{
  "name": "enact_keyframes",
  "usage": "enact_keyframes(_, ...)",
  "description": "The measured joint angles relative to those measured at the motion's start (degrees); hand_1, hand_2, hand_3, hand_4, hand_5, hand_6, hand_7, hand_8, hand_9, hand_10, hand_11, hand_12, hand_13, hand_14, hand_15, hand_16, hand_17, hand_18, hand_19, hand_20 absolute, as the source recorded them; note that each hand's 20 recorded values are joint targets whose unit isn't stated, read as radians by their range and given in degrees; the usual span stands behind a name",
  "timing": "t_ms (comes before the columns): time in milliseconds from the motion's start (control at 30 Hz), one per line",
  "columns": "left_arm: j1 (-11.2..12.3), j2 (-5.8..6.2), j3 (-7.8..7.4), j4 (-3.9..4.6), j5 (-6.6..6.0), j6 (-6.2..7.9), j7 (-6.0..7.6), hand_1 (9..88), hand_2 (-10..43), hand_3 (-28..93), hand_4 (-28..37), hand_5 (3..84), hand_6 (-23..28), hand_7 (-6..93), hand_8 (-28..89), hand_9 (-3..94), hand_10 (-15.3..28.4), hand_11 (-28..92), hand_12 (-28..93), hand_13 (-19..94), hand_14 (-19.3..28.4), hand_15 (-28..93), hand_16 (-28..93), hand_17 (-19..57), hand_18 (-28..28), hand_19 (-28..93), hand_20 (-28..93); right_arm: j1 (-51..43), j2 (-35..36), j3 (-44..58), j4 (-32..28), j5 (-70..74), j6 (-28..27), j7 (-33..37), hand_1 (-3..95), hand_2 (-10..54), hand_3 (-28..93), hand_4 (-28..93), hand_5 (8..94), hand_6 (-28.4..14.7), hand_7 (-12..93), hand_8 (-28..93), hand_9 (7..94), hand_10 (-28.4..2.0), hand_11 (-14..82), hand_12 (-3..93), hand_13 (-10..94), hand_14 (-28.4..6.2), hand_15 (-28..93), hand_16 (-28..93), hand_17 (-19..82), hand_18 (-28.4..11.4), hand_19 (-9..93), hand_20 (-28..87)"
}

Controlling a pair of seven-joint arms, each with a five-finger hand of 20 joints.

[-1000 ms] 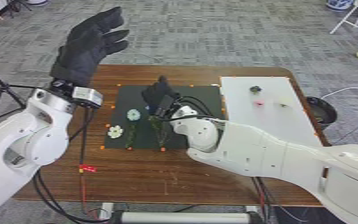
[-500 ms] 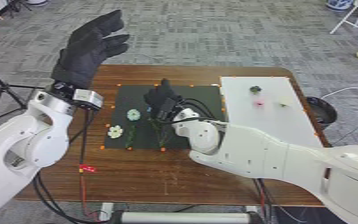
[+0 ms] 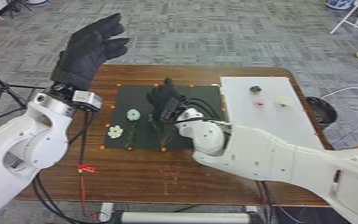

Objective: Arrange flowers

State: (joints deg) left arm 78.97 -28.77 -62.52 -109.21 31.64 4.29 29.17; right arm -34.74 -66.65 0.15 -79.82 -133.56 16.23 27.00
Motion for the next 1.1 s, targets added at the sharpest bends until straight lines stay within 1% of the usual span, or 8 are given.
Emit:
enact_keyframes(133,1.4,-0.35,-1.45,-0.09,0.02,-0.02,-0.24,29.9,-4.7,66,-23.5,30.0,3.8,19.7,-11,21.7,12.6,25,16,19,15.6,30,-2,-6.3,18.2,41,6,-1.1,3.1,3.4,-3.9,1.0,0.0,1.3,26.5,-9.5,86,-28,35.4,-3.7,28,-15,36.6,-13.0,26.0,19.4,40,-10.1,64,17,18,-18.2,73,47)
enact_keyframes(200,2.6,-0.60,-2.63,-0.19,0.03,-0.02,-0.35,29.7,-4.8,67,-23.3,29.3,3.3,20.4,-11,21.0,11.7,24,15,18,14.8,28,0,-6.3,17.8,40,7,-1.8,5.0,5.8,-5.4,3.2,-0.1,2.2,25.9,-9.5,87,-28,31.5,-5.2,26,-14,31.1,-14.1,23.4,19.6,34,-11.4,64,16,16,-18.4,71,46)
enact_keyframes(300,4.5,-0.98,-4.48,-0.36,0.03,0.01,-0.41,29.4,-4.9,67,-23.0,28.9,3.1,20.6,-11,20.4,11.2,24,16,18,14.7,27,0,-6.4,17.6,39,7,-2.4,8.1,8.9,-5.7,7.6,-0.3,3.5,25.6,-9.5,88,-28,28.7,-6.4,24,-13,28.0,-15.0,21.6,20.3,30,-12.0,64,15,15,-18.6,70,45)
enact_keyframes(433,7.0,-1.15,-6.43,-0.76,0.02,0.21,-0.40,29.3,-4.9,67,-22.8,28.6,3.0,20.4,-11,20.2,11.2,23,16,18,14.8,26,1,-6.7,17.8,39,8,-4.3,13.1,13.9,-4.5,8.1,-1.5,5.8,25.7,-9.5,88,-28,29.2,-6.5,23,-12,28.8,-14.7,21.2,20.9,30,-12.0,64,14,15,-18.9,70,45)
enact_keyframes(633,11.6,-1.07,-10.45,-1.97,0.00,0.61,-0.43,29.3,-4.9,67,-22.7,28.6,3.0,19.9,-10,20.2,11.2,23,17,17,15.1,25,2,-6.8,17.7,38,9,-9.0,21.5,20.7,-3.2,11.5,-2.3,6.5,27.0,-9.5,87,-28,37.0,-4.0,26,-13,39.5,-12.1,24.3,20.2,37,-10.7,63,14,16,-19.1,71,45)
enact_keyframes(700,12.0,-0.97,-10.42,-1.99,-0.06,0.75,-0.38,29.1,-4.8,67,-22.7,28.3,2.9,19.8,-10,20.0,11.2,23,17,17,15.0,25,2,-7.0,17.7,38,9,-9.9,23.5,20.9,-2.5,12.7,-1.8,6.5,25.3,-9.5,84,-28,39.9,-3.0,26,-14,41.8,-10.7,25.0,20.1,37,-10.5,63,15,16,-19.3,70,45)
enact_keyframes(933,11.8,-0.84,-9.52,-1.96,-0.06,1.01,-0.31,29.0,-5.0,67,-22.5,28.5,2.9,19.6,-10,20.1,11.2,22,17,17,15.0,25,2,-7.0,17.7,38,9,-12.1,25.9,21.3,-2.0,14.4,-3.5,4.8,23.5,-9.5,83,-28,44.9,-1.8,28,-14,46.7,-9.3,28.0,20.9,39,-10.5,64,17,15,-19.9,70,47)
enact_keyframes(1100,10.6,-0.84,-8.20,-1.86,-0.05,1.01,-0.30,29.1,-5.0,67,-22.6,28.5,3.0,19.6,-10,20.1,11.2,22,17,17,15.0,25,2,-6.9,17.7,38,10,-12.2,25.7,20.6,-2.3,12.9,-5.2,4.4,21.6,-9.5,83,-28,45.0,-1.7,30,-15,45.9,-9.7,28.6,21.3,38,-10.8,64,18,15,-20.1,70,48)
